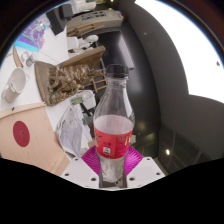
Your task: Pour water
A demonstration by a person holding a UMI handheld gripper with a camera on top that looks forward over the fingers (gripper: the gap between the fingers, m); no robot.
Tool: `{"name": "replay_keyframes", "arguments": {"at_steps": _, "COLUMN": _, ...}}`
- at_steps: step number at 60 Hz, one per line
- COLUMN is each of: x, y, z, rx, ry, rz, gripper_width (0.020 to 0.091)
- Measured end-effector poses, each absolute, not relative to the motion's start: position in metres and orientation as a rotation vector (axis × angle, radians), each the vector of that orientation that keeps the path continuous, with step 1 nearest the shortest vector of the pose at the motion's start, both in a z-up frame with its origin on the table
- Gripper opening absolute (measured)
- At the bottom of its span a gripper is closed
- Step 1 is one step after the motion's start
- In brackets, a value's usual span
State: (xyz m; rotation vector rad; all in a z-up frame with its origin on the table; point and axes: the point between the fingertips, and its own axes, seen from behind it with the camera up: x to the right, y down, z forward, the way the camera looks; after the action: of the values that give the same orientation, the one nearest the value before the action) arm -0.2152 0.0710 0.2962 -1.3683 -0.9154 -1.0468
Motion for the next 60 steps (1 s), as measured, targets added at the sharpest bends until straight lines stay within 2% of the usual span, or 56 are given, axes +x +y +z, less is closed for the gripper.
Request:
{"name": "replay_keyframes", "arguments": {"at_steps": 16, "x": -0.326, "y": 0.087, "z": 0.251, "rx": -1.0, "ry": -1.42, "rz": -1.397, "gripper_width": 0.026}}
{"name": "replay_keyframes", "arguments": {"at_steps": 36, "x": -0.376, "y": 0.102, "z": 0.207, "rx": -0.72, "ry": -1.695, "rz": -1.608, "gripper_width": 0.0259}}
{"name": "replay_keyframes", "arguments": {"at_steps": 48, "x": -0.376, "y": 0.104, "z": 0.208, "rx": -0.82, "ry": -1.651, "rz": -1.523, "gripper_width": 0.026}}
{"name": "replay_keyframes", "arguments": {"at_steps": 60, "x": -0.356, "y": 0.094, "z": 0.216, "rx": -1.327, "ry": -1.309, "rz": -1.063, "gripper_width": 0.0263}}
